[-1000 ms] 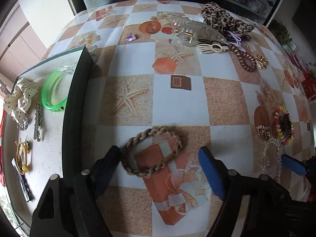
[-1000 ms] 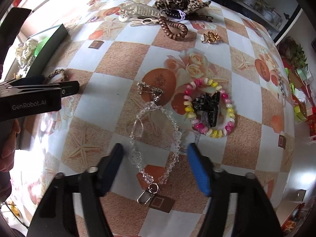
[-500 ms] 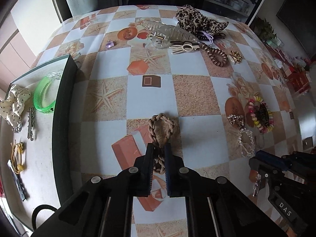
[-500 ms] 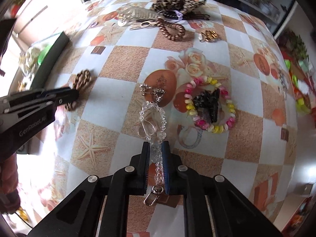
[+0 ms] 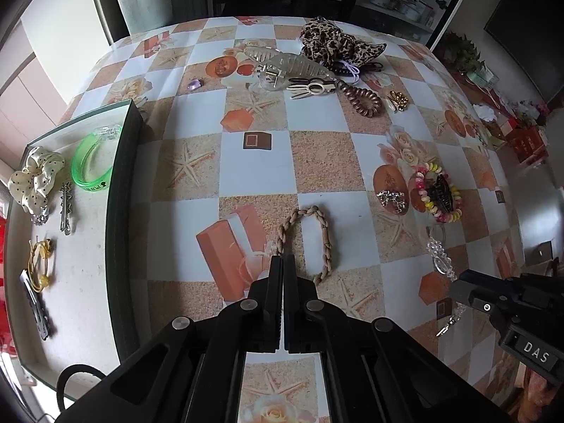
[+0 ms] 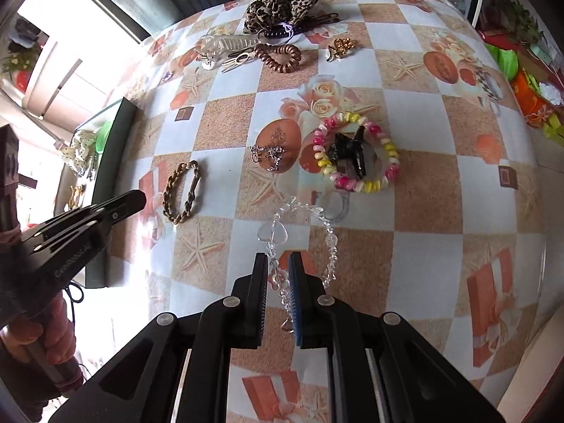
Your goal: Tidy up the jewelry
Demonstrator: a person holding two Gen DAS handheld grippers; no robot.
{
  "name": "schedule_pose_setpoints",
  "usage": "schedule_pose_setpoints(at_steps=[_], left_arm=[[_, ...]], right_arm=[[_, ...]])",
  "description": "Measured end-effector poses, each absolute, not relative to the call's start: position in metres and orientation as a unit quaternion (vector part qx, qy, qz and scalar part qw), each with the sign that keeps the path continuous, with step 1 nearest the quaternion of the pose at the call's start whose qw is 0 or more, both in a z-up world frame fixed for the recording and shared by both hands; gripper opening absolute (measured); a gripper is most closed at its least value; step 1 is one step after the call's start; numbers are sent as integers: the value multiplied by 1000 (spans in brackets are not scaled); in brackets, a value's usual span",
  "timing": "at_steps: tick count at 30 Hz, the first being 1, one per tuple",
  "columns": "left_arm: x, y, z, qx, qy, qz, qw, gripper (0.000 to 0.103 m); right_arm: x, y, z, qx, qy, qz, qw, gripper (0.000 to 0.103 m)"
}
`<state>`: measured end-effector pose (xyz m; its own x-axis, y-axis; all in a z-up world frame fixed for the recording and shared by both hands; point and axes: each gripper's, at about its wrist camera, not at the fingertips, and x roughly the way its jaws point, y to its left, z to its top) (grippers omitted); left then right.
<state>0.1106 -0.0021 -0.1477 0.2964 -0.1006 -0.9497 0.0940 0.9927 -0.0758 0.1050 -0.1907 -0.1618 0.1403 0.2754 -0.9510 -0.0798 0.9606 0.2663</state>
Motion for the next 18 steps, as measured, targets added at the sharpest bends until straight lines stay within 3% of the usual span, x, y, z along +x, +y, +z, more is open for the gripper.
schedule_pose_setpoints(at_steps=[13,15,18], left_arm=[[115,-11,-168,-3,616,-47,787,6],[115,-10,-166,-4,616,-43,787,99],[117,-13,-169,11,599,-30,800,103]], right_arm=[[97,-205,-158,94,642,111,752,13],[97,-206,-157,96,641,109,753,13],[96,-209,-157,101,641,108,753,13]])
